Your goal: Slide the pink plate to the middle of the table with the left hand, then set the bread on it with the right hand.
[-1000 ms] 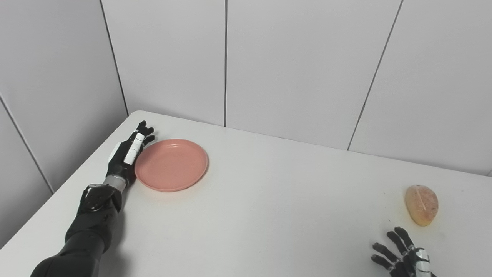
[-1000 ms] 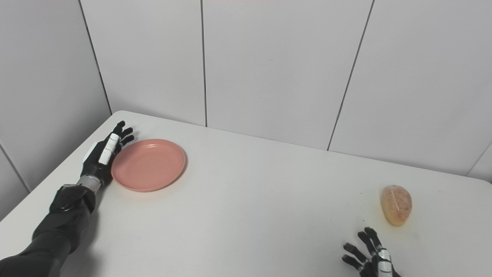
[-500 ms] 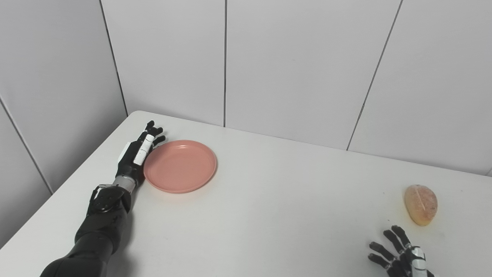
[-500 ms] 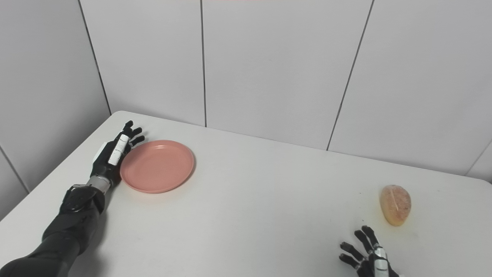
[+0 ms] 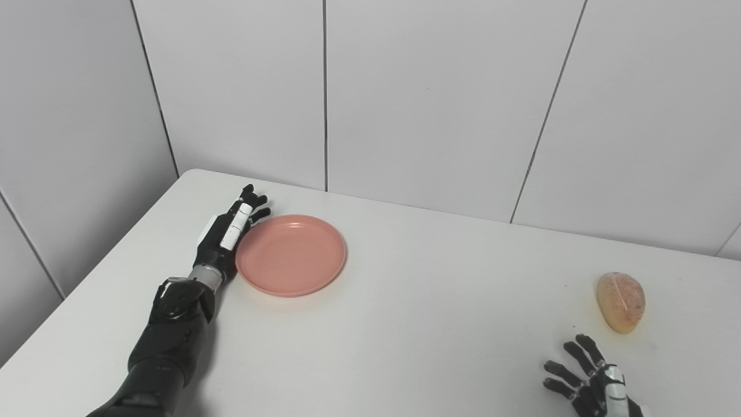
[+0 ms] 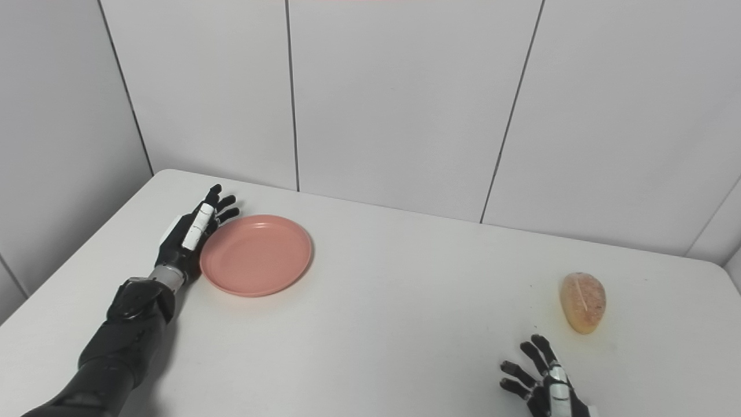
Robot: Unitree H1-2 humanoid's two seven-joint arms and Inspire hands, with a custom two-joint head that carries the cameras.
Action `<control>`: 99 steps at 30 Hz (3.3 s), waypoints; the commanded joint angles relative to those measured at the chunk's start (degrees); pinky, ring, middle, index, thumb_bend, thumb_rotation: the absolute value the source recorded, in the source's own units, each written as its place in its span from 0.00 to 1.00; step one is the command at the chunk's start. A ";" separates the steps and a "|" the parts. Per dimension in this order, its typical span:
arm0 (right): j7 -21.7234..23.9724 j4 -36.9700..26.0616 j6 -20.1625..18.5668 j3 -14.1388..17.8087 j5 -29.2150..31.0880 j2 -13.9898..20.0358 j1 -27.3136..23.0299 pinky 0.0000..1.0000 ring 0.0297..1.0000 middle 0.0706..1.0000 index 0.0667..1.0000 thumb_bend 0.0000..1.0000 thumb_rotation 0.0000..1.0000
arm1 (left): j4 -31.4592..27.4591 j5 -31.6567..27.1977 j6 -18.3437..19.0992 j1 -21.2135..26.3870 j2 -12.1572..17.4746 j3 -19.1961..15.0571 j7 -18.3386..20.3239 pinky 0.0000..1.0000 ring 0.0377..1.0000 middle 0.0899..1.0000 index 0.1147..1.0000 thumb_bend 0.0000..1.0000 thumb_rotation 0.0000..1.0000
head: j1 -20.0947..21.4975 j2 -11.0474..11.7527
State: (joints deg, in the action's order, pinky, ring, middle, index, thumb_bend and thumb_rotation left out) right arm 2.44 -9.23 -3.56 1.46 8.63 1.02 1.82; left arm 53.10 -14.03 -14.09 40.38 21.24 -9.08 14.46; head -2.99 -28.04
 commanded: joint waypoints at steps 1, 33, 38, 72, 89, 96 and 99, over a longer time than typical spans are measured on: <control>0.04 -0.42 -0.14 -0.35 -0.34 -0.30 0.68 0.69 0.74 0.87 0.88 0.70 1.00 | -2.60 0.97 1.82 0.77 -1.03 0.77 -0.28 0.81 0.88 0.91 0.98 0.99 0.81 | 0.26 -0.11; -2.05 -1.63 -1.22 -2.78 -3.40 -3.49 0.58 0.68 0.71 0.86 0.87 0.74 1.00 | -19.95 1.56 14.36 -5.22 -7.62 1.55 -5.36 0.81 0.90 0.89 0.95 0.99 0.80 | 7.70 -1.85; -2.38 -1.41 -1.07 -3.16 -3.64 -4.01 0.37 0.67 0.71 0.86 0.87 0.74 0.99 | -21.41 1.11 15.84 -5.41 -8.71 1.84 -4.48 0.83 0.91 0.90 0.95 0.98 0.80 | 8.52 -1.91; -5.33 -1.35 -1.23 -7.07 -10.22 -8.06 -0.94 0.64 0.68 0.85 0.84 0.74 1.00 | -23.37 3.54 15.32 -6.83 -14.67 6.06 -3.94 0.78 0.89 0.89 0.96 0.96 0.85 | 18.42 -3.77; -6.18 0.62 0.20 -8.18 -13.17 -9.48 -2.11 0.63 0.68 0.86 0.85 0.74 1.00 | -22.19 3.19 14.24 -6.69 -16.65 5.09 -4.26 0.82 0.90 0.90 0.97 0.96 0.85 | 24.30 -3.71; -7.28 2.24 1.27 -8.60 -14.75 -10.44 -2.89 0.62 0.68 0.90 0.86 0.72 1.00 | -20.78 2.77 13.78 -5.41 -17.05 4.45 -3.85 0.87 0.92 0.93 0.99 0.96 0.85 | 26.58 -3.31; -7.83 2.88 1.78 -8.73 -15.55 -10.61 -3.16 0.63 0.70 0.90 0.86 0.71 1.00 | -20.32 2.63 14.03 -4.80 -17.02 4.67 -3.50 0.89 0.93 0.94 0.99 0.98 0.85 | 27.03 -3.05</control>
State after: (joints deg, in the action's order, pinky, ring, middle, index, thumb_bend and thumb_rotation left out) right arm -5.39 -6.79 -3.28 -6.48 -6.41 -8.59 -0.61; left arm 32.58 -11.17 -0.60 34.16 4.87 -4.56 10.41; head 24.08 -31.03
